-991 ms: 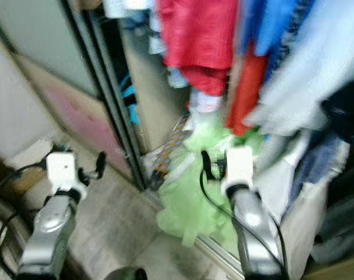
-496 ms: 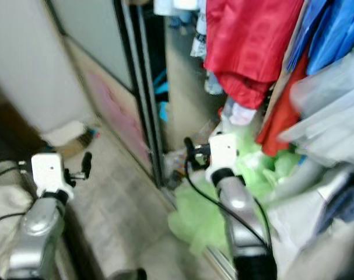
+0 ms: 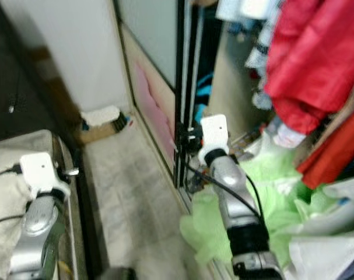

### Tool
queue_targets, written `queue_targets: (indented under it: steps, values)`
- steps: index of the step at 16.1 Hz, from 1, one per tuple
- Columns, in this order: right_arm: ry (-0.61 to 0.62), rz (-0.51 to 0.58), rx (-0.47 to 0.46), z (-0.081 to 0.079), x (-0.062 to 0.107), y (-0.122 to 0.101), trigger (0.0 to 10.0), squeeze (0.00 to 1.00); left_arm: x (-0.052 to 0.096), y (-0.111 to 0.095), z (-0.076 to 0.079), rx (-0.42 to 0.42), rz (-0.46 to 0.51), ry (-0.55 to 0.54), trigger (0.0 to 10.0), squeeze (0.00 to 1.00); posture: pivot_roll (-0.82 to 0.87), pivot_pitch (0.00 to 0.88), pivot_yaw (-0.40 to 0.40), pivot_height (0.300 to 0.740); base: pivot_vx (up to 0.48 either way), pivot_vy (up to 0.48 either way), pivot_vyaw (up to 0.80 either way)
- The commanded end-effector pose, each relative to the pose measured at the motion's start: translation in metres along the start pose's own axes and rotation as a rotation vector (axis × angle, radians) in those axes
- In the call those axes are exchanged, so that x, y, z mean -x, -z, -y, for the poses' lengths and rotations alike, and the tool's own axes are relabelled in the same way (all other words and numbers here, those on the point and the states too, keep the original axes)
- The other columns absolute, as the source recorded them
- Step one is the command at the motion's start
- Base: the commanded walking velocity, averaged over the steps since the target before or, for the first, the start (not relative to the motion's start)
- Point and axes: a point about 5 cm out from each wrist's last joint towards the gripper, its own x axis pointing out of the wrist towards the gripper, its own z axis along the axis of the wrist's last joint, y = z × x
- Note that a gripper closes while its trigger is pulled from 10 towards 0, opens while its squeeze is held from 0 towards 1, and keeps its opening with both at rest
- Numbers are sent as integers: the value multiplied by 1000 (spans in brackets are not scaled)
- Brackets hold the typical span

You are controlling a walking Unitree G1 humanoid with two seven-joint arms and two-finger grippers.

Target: Clean up the room

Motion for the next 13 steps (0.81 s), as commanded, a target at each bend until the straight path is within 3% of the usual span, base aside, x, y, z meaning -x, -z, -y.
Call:
queue_targets:
  steps: [1,2,4,7,8,9,13]
  values:
    - [-42,31,-11,-8,-6,-10,10000,0,1,-12,-8,-53,55,-47,10000,0,24,0,-57,740,0,0,0]
    - [-58,35,-14,-12,-5,-11,10000,0,5,-14,-10,-94,71,-58,10000,0,24,0,-53,740,0,0,0]
    - [-67,38,-21,-15,-2,-7,10000,0,17,-4,-10,-87,41,-39,10000,0,25,0,-47,740,0,0,0]
    - [-62,45,-5,-12,-8,-8,10000,0,18,2,-5,-72,-21,-63,10000,0,16,0,-38,740,0,0,800]
    - [-44,50,-3,-9,-11,-10,10000,0,17,7,-4,-14,-82,-59,10000,0,4,0,-38,740,0,0,800]
    - [-33,58,-1,-7,-11,-12,10000,0,17,7,-3,60,-70,-22,10000,0,-13,0,-29,740,0,0,800]
    - [16,21,9,10,-1,2,10000,0,13,2,3,-33,-48,20,10000,0,-13,0,-19,740,0,0,800]
